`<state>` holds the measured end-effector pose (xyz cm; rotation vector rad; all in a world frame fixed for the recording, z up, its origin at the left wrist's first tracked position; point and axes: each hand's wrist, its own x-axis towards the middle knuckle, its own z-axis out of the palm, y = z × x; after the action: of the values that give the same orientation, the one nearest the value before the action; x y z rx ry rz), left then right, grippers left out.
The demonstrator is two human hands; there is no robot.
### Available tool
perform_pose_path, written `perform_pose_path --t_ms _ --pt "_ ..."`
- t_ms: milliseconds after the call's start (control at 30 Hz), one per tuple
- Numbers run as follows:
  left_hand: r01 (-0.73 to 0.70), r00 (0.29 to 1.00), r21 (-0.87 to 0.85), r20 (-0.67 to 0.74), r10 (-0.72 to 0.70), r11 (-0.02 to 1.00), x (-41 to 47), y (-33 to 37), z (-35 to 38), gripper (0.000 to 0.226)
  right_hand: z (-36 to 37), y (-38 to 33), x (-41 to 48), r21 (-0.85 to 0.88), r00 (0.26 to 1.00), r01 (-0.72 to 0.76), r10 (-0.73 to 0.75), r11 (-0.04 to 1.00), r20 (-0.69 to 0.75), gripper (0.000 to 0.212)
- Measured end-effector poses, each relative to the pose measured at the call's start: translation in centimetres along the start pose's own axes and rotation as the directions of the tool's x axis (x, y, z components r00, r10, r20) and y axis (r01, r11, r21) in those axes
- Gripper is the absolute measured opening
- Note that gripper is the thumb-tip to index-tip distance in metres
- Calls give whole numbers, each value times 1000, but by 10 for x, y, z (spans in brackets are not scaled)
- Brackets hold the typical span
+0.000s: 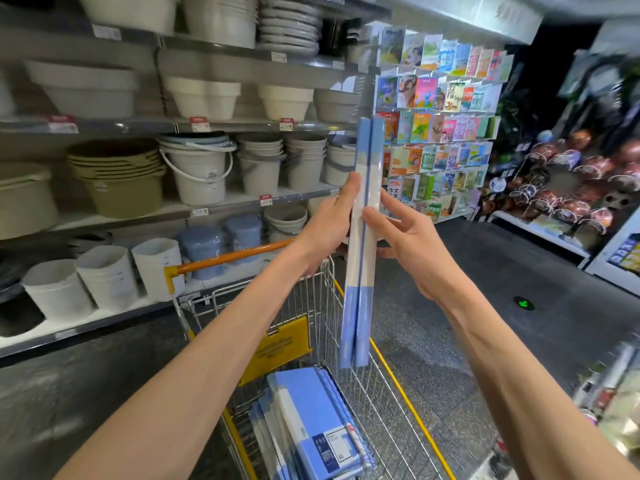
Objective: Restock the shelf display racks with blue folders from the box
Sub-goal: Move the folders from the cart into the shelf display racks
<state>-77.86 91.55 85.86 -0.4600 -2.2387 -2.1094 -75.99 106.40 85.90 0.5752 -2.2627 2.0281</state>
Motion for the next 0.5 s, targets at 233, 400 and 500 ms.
perform_pose_path --t_ms 233,400,500 --pt "67 996 -70 63 -63 995 -14 22 19 59 -16 -14 -17 -18 998 48 -47 999 50 46" --pt "107 980 -293 192 -51 950 -16 44 41 45 -31 -31 -29 -193 987 115 -134 974 -89 47" --pt "160 957 -395 287 -43 905 -6 61 54 45 -52 -50 -37 -332 948 137 -221 933 -231 37"
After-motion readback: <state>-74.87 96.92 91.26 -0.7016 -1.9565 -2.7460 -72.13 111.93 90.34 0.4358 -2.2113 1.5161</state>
